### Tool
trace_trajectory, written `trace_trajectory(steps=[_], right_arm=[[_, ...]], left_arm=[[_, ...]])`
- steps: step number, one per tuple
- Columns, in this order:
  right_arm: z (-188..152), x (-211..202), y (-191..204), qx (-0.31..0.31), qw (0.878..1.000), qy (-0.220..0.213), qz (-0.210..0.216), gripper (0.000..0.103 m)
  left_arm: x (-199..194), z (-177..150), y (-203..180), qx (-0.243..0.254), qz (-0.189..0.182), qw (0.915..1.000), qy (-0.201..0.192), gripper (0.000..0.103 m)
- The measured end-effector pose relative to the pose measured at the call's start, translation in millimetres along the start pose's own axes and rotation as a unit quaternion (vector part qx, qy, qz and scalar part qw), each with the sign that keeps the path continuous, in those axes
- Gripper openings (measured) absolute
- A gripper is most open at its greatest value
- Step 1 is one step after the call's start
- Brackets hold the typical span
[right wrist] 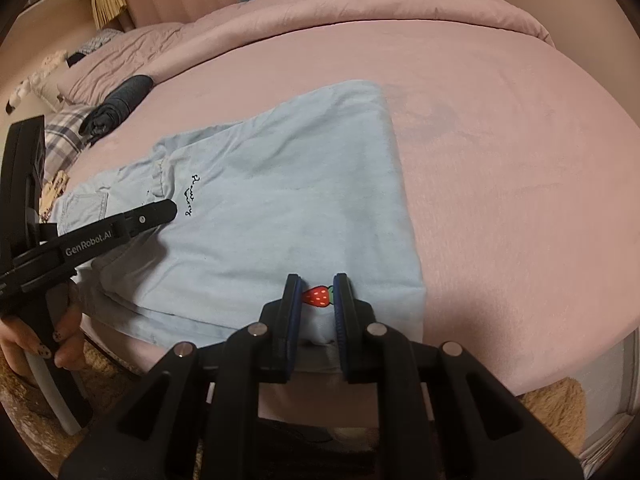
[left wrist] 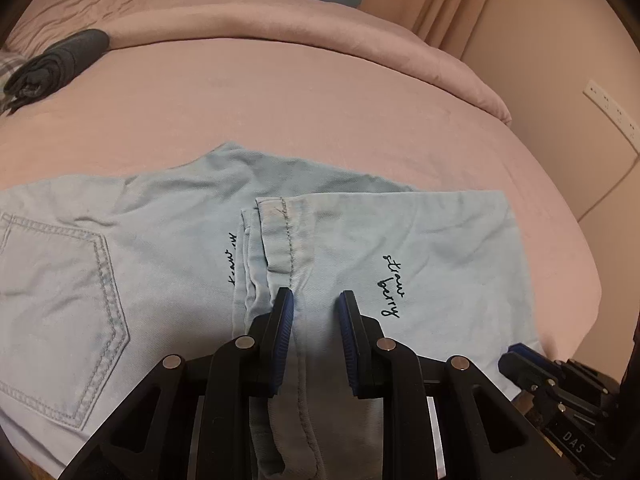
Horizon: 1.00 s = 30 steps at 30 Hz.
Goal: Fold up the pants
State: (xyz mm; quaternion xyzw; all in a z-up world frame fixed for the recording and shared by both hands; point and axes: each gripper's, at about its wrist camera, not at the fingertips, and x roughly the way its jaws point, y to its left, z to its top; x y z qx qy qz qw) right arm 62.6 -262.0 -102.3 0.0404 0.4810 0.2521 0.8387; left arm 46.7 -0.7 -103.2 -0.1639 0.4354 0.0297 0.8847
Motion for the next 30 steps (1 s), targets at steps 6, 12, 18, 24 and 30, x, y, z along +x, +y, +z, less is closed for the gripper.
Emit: trace_trajectory(steps=[6, 12, 18, 24, 30], right_arm=[[4.2, 0.9, 1.4, -0.005, 1.000, 0.011, -0.004, 0.015], [6.6, 2.4, -3.7, 0.006, 1.000, 0.018, 0.008, 0.015], [9.9, 4.2, -4.8, 0.007, 1.000, 0.025, 0.007, 0.015], [10.2, 4.6, -9.9, 0.017, 0.999, 0.025, 0.017, 0.015], [10.2, 4.0, -13.1, 0.014, 0.999, 0.024, 0.014, 0.015]], left_arm=[[-0.7, -1.5, 0.4, -0.014, 0.002, 0.9999, 0.000, 0.022], [-0.7, 1.2, -2.9, -0.023, 0.015, 0.9996, -0.002, 0.022], [-7.2, -1.2, -0.9, -0.047, 0.011, 0.9988, 0.006, 0.022], [-15.3, -2.8, -0.5, -0.061, 0.007, 0.9980, 0.012, 0.023], [-21.8, -6.3, -4.4, -0.058, 0.017, 0.9981, 0.009, 0.023]])
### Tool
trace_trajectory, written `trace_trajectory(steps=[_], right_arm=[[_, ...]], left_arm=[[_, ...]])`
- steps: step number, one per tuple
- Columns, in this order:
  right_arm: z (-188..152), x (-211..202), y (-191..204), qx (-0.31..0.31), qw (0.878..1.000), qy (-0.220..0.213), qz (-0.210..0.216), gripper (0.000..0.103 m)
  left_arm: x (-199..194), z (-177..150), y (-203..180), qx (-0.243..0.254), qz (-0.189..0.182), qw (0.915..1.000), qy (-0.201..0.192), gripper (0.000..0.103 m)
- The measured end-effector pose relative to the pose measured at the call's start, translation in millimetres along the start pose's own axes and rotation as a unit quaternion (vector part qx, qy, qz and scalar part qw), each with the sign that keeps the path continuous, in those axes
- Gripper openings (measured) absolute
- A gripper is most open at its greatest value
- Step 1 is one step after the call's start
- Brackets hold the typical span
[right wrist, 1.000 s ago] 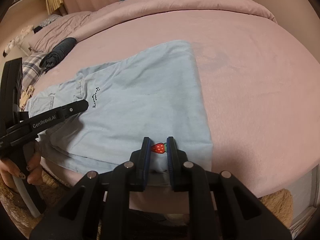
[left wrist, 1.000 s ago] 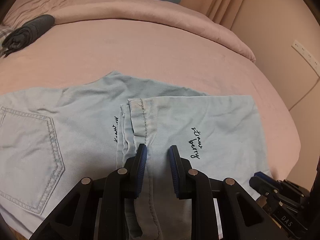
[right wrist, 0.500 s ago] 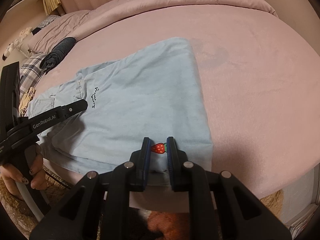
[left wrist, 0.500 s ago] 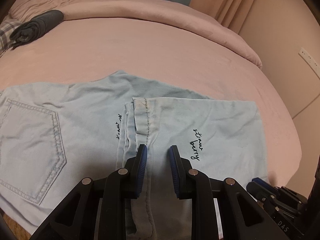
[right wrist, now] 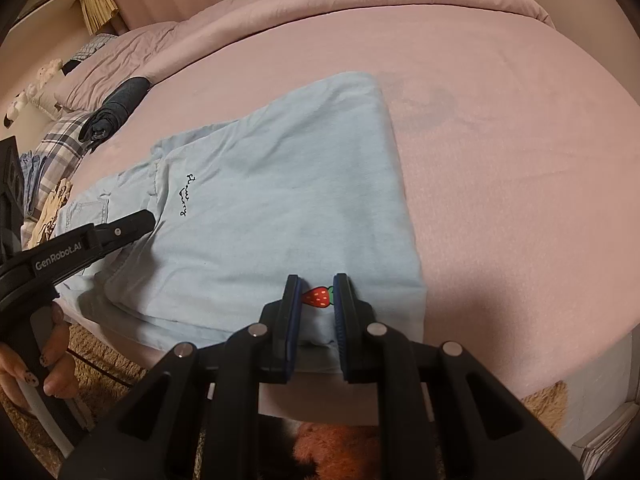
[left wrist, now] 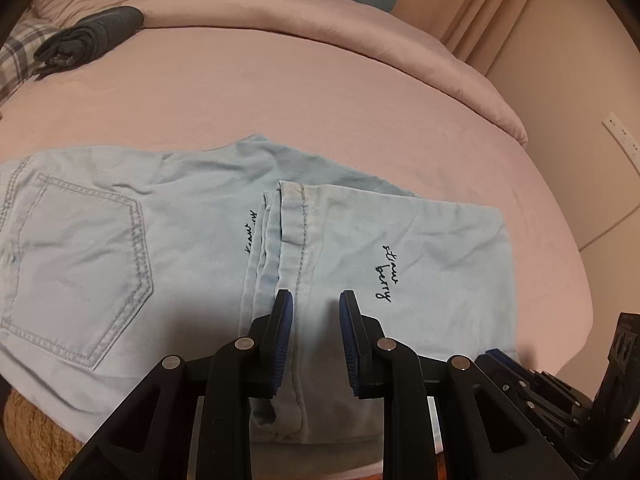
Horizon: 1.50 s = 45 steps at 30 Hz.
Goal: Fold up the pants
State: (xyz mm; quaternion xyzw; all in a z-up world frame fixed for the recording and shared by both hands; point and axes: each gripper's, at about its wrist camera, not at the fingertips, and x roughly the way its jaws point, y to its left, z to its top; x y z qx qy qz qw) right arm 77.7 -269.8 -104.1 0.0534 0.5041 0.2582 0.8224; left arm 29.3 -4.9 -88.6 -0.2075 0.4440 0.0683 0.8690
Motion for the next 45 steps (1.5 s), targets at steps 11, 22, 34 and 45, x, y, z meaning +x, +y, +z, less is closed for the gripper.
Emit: trace_trajectory(steps=[11, 22, 34, 45], right_arm=[[1.6, -1.3, -5.1, 0.010, 1.000, 0.004, 0.008, 0.015], [3.9, -1.9, -6.6, 0.017, 1.000, 0.005, 0.006, 0.015], [5.3, -1.2, 3.5, 0.016, 1.000, 0.003, -0.003, 0.024], [4.9, 0.9, 5.2, 0.020, 1.000, 0.002, 0.008, 0.026]], left_arm=[[-10.7, 3.3, -2.3, 0.004, -0.010, 0.9999, -0.002, 0.023], [-14.5, 6.8, 0.6, 0.016, -0.018, 0.9997, 0.006, 0.023], [-20.0, 9.1, 18.3, 0.004, -0.029, 0.9996, 0.000, 0.023], [-21.7, 9.9, 13.8, 0.015, -0.027, 0.9995, 0.000, 0.023]])
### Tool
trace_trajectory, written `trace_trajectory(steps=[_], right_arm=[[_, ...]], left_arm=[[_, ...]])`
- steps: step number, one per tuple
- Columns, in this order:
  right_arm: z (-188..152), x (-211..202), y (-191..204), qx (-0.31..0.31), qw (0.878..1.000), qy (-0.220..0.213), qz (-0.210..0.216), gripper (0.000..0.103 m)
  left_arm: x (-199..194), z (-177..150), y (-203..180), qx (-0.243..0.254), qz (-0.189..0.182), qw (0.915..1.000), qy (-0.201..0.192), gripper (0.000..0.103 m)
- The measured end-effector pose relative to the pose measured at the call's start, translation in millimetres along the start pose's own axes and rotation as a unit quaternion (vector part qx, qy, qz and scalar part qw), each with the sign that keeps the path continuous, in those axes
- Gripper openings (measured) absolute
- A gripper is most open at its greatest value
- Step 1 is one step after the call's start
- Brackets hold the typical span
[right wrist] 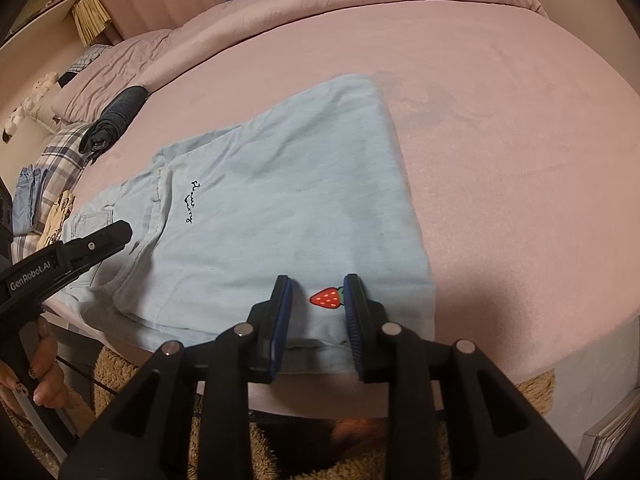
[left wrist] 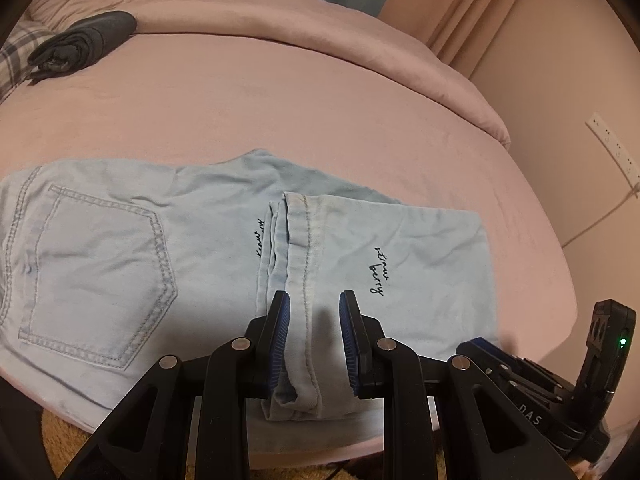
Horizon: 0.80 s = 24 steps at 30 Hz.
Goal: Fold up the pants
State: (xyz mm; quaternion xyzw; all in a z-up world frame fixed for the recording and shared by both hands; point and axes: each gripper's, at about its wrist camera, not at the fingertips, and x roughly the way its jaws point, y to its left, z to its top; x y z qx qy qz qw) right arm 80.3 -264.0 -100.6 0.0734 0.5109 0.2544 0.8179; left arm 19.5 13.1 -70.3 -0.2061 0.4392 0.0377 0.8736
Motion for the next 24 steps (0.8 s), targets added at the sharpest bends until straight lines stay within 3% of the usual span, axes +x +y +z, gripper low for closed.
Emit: trace_trajectory(steps=[5, 11, 14, 20, 21, 24], right_arm=[[2.6, -2.1, 1.1, -0.004, 1.000, 0.004, 0.005, 0.031], [13.3, -16.5, 11.5, -0.025, 0.999, -0.013, -0.023, 0.037], [28.3, -30.4, 13.8, -0.029, 0.998, -0.044, -0.022, 0.051], [67.9, -32.7, 13.4, -0.042, 0.995, -0.069, -0.054, 0.063], [74.8, -32.0, 11.5, -0.041, 0.995, -0.071, -0.055, 0.067], [98.2, -19.2, 4.3, -0.029, 0.997, -0.055, -0.034, 0.067]], left_arm=[[2.8, 0.9, -1.4, 0.000, 0.002, 1.0000, 0.006, 0.023], [-4.7, 6.3, -2.7, -0.005, -0.013, 0.9999, 0.000, 0.027], [-11.6, 10.9, -3.9, -0.003, -0.013, 0.9998, -0.011, 0.039], [-14.7, 16.3, -1.0, 0.001, -0.015, 0.9998, -0.012, 0.043], [-13.1, 17.1, 0.7, 0.001, -0.018, 0.9998, -0.007, 0.043], [-12.8, 13.7, 5.1, 0.000, -0.026, 0.9997, 0.005, 0.043]])
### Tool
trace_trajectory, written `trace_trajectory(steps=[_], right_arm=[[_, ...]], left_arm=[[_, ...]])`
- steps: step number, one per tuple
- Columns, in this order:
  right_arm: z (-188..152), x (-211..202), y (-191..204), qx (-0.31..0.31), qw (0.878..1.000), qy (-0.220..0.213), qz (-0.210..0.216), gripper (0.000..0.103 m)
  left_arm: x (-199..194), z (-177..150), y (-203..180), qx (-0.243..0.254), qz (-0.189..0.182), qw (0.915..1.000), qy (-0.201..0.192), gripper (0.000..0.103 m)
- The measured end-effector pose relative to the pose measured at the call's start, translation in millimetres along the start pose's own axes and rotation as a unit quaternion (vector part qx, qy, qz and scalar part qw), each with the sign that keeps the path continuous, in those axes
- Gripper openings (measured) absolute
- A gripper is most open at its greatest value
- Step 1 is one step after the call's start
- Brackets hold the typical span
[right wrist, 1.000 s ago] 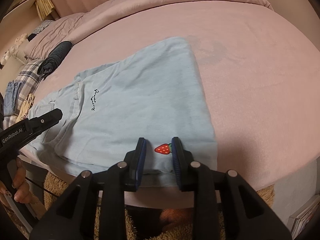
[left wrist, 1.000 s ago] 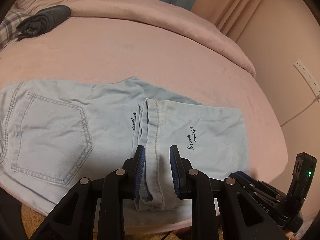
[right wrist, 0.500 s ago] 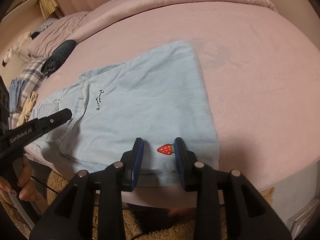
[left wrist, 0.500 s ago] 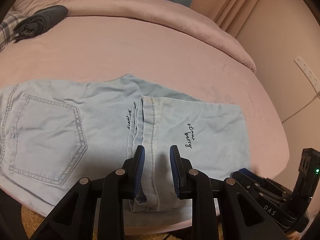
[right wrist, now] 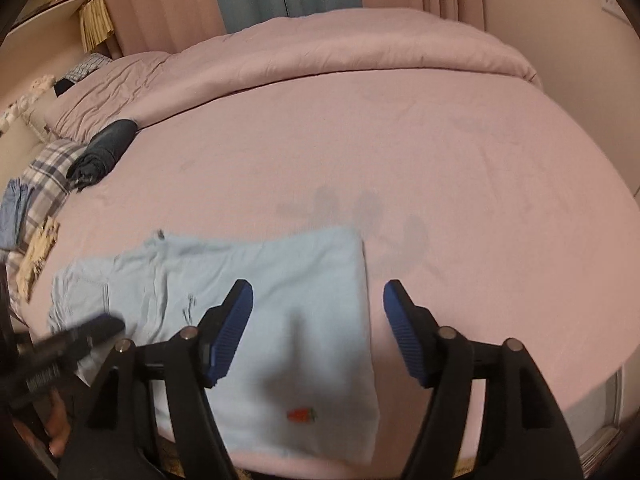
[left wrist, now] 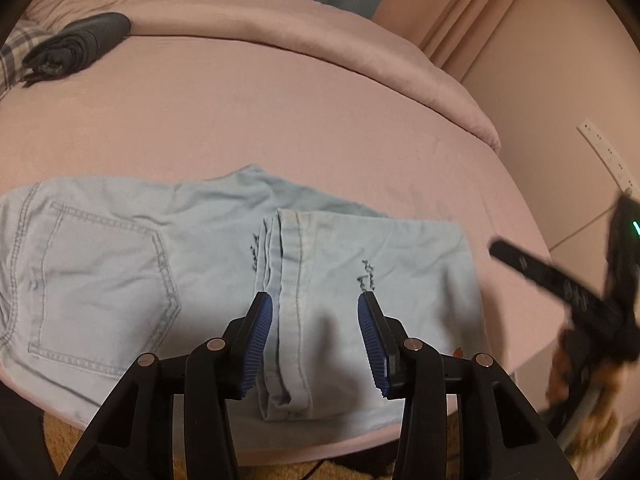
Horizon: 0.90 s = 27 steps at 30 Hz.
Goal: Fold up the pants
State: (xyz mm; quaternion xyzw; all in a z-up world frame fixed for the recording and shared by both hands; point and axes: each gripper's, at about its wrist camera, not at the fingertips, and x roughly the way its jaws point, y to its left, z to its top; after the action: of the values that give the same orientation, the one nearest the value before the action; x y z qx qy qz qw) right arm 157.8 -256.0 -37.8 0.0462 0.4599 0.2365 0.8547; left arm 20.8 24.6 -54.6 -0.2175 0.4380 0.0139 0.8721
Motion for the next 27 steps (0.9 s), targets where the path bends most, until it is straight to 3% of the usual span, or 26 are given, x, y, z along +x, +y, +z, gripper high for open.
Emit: trace_trajectory(steps=[2, 6, 11, 17, 24, 27], right_arm=[[9.9, 18.0, -2.8, 0.006, 1.000, 0.019, -0.003, 0.067], [21.6, 53.5, -5.2, 0.008, 0.997, 0.042, -0.057, 0.065], [22.1, 86.8, -10.7, 0.028, 0.996, 0.083, -0.026, 0.041], [23.0, 92.4, -13.7, 0.052, 0.996, 0.059, -0.036, 0.026], [22.8, 95.8, -9.6, 0.038, 0.996, 0.052, -0.056, 0.025], [20.6, 84.6, -7.4, 0.029, 0.997, 0.048, -0.051, 0.030]], left_arm=[[2.0, -2.9, 7.2, -0.011, -0.010, 0.9999, 0.009, 0.043], [12.2, -10.0, 13.3, -0.019, -0.004, 0.9993, 0.033, 0.043], [21.6, -19.4, 20.0, -0.020, 0.017, 0.9985, 0.049, 0.034], [24.6, -26.2, 18.5, -0.008, 0.032, 0.9986, 0.042, 0.030], [26.1, -28.1, 19.1, -0.015, 0.030, 0.9985, 0.043, 0.030], [24.1, -28.1, 18.1, -0.018, 0.033, 0.9982, 0.046, 0.030]])
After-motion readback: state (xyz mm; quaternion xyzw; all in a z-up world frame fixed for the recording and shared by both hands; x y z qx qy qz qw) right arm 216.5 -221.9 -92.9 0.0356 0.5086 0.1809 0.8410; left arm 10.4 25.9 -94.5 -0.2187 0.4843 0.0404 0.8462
